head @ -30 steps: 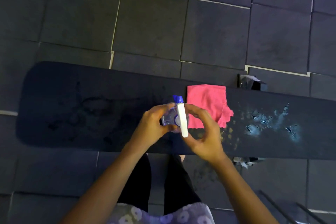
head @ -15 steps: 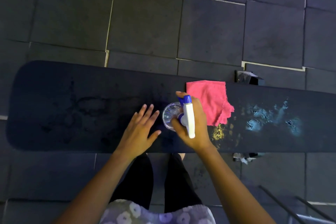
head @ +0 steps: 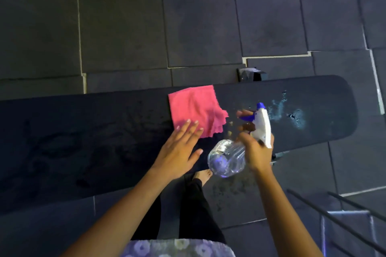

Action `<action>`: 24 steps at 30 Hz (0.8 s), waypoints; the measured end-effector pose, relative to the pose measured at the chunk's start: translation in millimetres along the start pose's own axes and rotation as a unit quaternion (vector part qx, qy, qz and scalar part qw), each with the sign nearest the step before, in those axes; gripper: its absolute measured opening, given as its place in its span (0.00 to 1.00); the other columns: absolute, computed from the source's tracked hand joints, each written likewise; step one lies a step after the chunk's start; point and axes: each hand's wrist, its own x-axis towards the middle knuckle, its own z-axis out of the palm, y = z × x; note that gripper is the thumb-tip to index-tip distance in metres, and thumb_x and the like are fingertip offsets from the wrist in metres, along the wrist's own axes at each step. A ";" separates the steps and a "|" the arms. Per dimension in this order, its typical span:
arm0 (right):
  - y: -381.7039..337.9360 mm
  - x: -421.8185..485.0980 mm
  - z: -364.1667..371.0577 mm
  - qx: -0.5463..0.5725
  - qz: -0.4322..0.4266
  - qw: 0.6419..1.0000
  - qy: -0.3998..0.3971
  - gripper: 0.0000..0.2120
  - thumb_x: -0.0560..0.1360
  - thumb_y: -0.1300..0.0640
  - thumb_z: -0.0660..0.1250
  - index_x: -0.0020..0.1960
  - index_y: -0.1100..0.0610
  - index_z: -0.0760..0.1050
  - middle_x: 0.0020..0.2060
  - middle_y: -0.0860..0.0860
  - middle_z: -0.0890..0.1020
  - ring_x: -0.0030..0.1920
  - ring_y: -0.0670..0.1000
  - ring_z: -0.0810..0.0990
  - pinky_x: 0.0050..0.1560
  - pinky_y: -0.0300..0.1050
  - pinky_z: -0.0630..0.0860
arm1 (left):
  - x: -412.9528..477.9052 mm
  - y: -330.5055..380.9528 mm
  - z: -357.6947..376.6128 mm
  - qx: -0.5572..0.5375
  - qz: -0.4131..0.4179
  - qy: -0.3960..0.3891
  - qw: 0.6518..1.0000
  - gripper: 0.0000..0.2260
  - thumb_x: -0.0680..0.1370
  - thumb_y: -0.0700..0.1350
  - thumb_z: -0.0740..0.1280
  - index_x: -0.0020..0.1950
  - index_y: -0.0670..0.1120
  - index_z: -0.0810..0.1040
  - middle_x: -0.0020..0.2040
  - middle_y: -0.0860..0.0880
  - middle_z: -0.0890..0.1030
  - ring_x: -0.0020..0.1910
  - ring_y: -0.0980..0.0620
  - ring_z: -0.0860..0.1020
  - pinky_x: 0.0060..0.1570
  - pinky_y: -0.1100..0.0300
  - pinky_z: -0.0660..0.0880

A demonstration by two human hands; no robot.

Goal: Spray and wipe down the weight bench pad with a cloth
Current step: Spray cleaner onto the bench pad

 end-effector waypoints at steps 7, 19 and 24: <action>1.6 51.7 -45.1 -0.087 0.107 0.987 -0.080 0.11 0.59 0.72 0.64 0.36 0.59 0.75 0.24 0.48 0.74 0.24 0.47 0.70 0.25 0.37 0.68 | 62.6 47.8 11.1 0.049 0.022 0.001 0.999 0.26 0.78 0.54 0.54 0.73 0.43 0.69 0.75 0.45 0.66 0.75 0.45 0.61 0.73 0.45 0.57; 11.9 98.6 -42.1 -0.179 0.234 0.941 -0.167 0.07 0.58 0.68 0.61 0.29 0.67 0.77 0.21 0.59 0.77 0.22 0.56 0.77 0.31 0.48 0.81 | 113.5 59.0 28.1 0.143 -0.044 -0.008 0.989 0.26 0.77 0.54 0.53 0.71 0.44 0.70 0.74 0.42 0.67 0.73 0.43 0.66 0.71 0.49 0.55; 7.0 117.5 -48.6 -0.150 0.226 0.953 -0.132 0.11 0.56 0.66 0.60 0.32 0.61 0.80 0.21 0.57 0.75 0.22 0.55 0.73 0.29 0.47 0.76 | 120.9 62.0 25.1 0.150 -0.041 0.008 0.988 0.26 0.77 0.54 0.54 0.71 0.43 0.71 0.74 0.42 0.68 0.71 0.44 0.69 0.70 0.48 0.56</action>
